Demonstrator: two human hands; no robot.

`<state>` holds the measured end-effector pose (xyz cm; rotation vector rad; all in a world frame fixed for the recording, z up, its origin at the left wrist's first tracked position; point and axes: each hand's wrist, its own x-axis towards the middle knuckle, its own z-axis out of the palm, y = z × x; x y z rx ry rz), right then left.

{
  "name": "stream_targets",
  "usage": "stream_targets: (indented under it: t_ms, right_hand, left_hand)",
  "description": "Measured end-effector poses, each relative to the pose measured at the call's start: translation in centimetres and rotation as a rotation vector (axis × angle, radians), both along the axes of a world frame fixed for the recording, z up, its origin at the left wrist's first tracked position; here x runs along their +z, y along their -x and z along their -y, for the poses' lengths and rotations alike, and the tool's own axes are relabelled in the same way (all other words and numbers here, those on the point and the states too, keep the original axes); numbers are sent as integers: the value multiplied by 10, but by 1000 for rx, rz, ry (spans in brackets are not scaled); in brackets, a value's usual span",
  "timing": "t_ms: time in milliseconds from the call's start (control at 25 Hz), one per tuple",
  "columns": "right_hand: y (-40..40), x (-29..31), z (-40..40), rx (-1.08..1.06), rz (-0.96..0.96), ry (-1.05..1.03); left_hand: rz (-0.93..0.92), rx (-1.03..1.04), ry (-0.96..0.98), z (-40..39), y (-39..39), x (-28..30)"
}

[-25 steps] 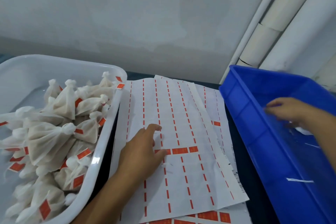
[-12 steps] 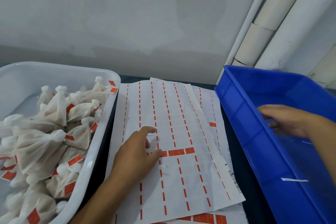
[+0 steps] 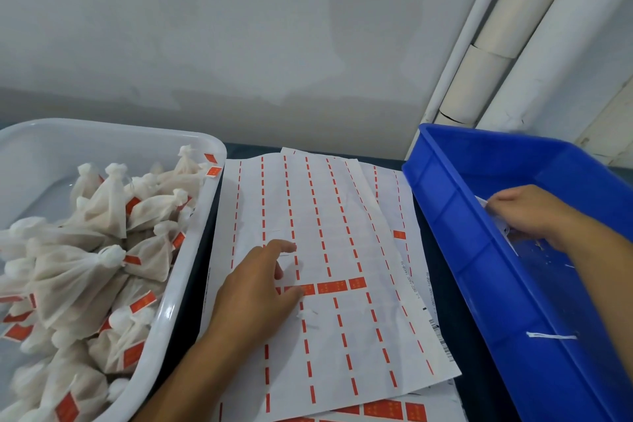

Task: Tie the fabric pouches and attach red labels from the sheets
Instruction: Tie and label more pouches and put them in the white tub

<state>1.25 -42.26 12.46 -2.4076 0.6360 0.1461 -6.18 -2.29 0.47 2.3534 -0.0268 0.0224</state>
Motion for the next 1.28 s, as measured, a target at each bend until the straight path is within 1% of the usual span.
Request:
stream_targets:
  t_ms: [80, 160, 200, 240, 320, 360, 400, 480, 560, 600, 680, 800, 880, 960, 1000, 1080, 1280]
  right_hand:
    - [1, 0, -2, -25, 42, 58]
    - [1, 2, -3, -92, 90, 10]
    - [0, 4, -4, -123, 124, 28]
    - [-1, 8, -5, -135, 161, 115]
    - [-5, 23, -9, -122, 241, 382]
    - [-7, 33, -14, -111, 308, 482]
    - [-10, 44, -22, -88, 395, 539]
    - [-11, 69, -46, -20, 627, 582]
    - [-8, 93, -79, 74, 832, 538]
    - [-6, 102, -97, 128, 881, 475]
    - [0, 109, -134, 225, 863, 250]
    - [12, 86, -186, 379, 649, -141]
    - [23, 52, -212, 520, 506, -275]
    - [33, 16, -230, 644, 404, -310]
    - [37, -1, -235, 678, 372, -303]
    - [43, -26, -239, 695, 350, -311]
    - [50, -59, -231, 570, 402, -407]
  left_hand:
    - [-1, -16, -1, -1, 0, 1]
    - [-10, -27, -6, -1, 0, 2]
    - [-16, -31, -8, -1, 0, 2]
    - [-18, -32, -7, 0, 1, 2]
    - [-14, -31, -4, 1, 1, 2]
    - [-12, -30, -1, 1, 1, 2]
    - [-10, -27, 4, 1, 2, 2]
    - [2, -16, 21, 2, 3, 3]
    - [28, 25, 73, 4, 2, 7]
    - [48, 57, 124, 5, 1, 10]
    - [74, 113, 271, 7, -1, 16]
    - [58, 141, 629, 7, -1, 27]
    - [34, 99, 872, 5, -1, 33]
    - [-8, 74, 1018, 3, -1, 35]
    - [-9, 65, 1043, 3, -2, 34]
    - [6, 62, 1010, 2, -1, 32]
    - [44, 159, 807, 6, -2, 25]
